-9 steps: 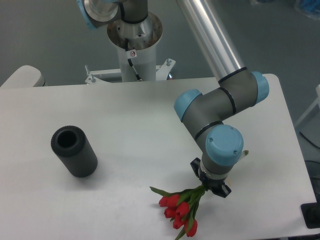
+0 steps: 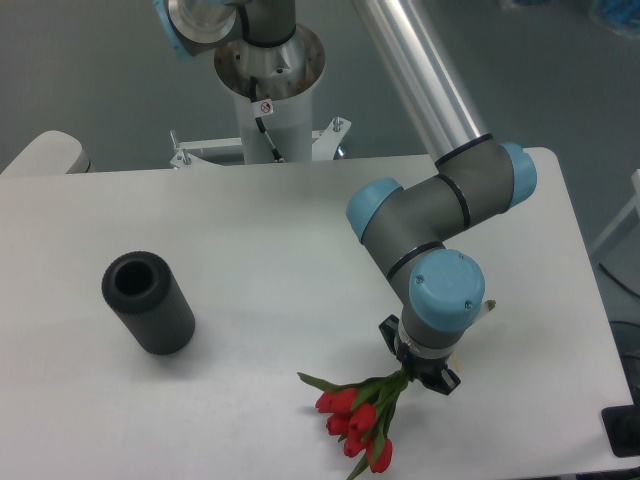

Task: Insert the flowers into the vase
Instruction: 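Hold the red tulip bunch in the gripper and begin moving toward the vase, then carry the tulips over the black vase, stems pointing down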

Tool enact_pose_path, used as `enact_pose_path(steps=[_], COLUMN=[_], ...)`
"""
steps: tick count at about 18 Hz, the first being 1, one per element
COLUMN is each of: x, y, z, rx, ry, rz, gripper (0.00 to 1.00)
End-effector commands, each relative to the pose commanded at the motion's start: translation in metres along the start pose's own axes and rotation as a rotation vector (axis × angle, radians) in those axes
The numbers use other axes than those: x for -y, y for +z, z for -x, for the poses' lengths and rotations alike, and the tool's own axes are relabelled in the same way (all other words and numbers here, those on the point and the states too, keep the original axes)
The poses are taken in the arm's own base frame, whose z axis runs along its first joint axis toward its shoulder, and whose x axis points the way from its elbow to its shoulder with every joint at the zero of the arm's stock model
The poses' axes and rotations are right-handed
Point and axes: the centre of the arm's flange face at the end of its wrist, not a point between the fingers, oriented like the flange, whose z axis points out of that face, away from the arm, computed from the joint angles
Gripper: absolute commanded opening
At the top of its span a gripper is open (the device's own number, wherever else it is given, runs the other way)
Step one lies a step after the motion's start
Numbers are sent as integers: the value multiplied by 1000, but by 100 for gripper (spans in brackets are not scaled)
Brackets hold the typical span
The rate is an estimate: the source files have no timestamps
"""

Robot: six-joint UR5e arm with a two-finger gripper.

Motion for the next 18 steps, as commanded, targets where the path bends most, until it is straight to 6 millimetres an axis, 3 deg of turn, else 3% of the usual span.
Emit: enact_pose_path(steps=[9,13,18], x=[41,54,74], y=[-6,-18,-48], z=[-32,-51,-70], rx=[-3,-17,-31], ry=[-38,-49,-53], rz=[-14,-70,-201], gripper=[5,3,3])
